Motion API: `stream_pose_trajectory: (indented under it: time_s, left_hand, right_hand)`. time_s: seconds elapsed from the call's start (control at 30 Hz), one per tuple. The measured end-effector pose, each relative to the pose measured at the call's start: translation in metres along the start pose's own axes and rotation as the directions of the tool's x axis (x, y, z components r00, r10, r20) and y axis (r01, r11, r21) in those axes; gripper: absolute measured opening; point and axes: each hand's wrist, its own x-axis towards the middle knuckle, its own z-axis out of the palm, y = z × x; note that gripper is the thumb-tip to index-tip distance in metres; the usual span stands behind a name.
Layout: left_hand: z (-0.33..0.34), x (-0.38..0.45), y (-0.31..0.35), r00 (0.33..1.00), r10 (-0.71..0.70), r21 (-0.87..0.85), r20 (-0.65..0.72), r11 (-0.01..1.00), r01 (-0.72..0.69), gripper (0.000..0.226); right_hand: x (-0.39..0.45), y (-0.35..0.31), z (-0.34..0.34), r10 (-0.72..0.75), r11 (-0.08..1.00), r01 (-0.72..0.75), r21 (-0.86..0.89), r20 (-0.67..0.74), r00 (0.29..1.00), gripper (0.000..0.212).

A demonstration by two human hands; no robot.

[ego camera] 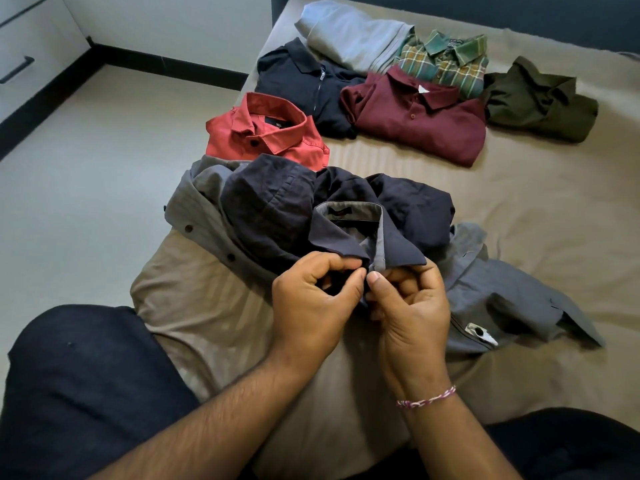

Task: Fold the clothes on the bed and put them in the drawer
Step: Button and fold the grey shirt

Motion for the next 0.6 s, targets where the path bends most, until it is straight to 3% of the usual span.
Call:
stream_pose_trajectory:
  time_s: [0.23, 0.43, 0.6]
  left_hand:
    - [0.002, 0.002, 0.004, 0.981, -0.189, -0.127, 0.039, 0.973, 0.192, 0.023]
    - [0.002, 0.006, 0.002, 0.959, -0.272, -0.197, 0.084, 0.939, 0.283, 0.014]
    - [0.001, 0.005, -0.002, 0.907, -0.401, -0.334, 0.132, 0.843, 0.421, 0.009]
  right_hand:
    - [-0.001, 0.005, 0.000, -0.149, 0.980, 0.145, -0.135, -0.018, 0.989, 0.042]
    - [-0.004, 0.002, 0.004, -0.202, 0.970, 0.196, -0.141, -0.031, 0.979, 0.050]
    - [-0.012, 0.002, 0.003, -0.373, 0.872, 0.385, -0.304, 0.099, 0.923, 0.062]
